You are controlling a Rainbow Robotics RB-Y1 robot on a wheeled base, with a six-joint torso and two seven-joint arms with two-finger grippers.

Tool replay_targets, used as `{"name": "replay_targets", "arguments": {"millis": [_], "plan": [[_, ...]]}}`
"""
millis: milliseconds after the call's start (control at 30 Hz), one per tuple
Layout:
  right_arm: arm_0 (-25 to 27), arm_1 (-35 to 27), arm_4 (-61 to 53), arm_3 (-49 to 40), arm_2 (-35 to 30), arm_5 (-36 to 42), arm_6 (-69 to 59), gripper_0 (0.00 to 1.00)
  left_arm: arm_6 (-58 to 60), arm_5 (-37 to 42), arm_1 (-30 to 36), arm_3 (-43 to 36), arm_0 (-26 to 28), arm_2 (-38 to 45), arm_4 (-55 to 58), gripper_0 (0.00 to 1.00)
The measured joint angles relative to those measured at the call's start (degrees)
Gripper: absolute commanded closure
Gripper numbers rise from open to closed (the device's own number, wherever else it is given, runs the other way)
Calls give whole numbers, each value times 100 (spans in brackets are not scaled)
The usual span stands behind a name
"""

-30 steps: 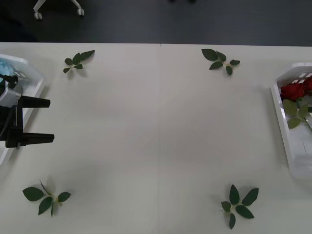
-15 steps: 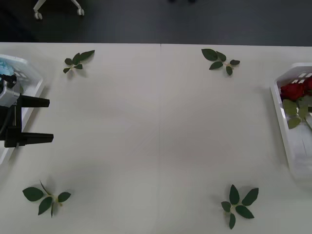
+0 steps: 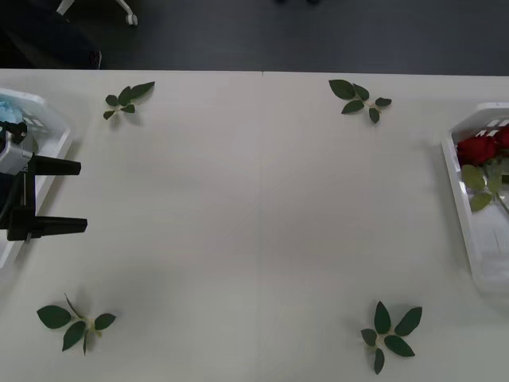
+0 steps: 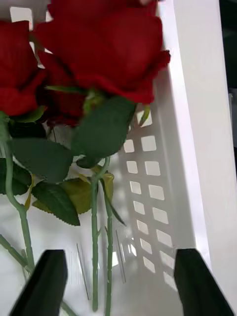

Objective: Put the red flowers into the right box and the blue flowers into the left box

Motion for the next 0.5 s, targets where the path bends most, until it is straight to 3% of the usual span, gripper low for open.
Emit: {"name": "replay_targets", "arguments": {"millis": [500], "plan": [[-1,0,-449,-60,0,0,0,0,0,0,0,0,0,0,0,0]]}}
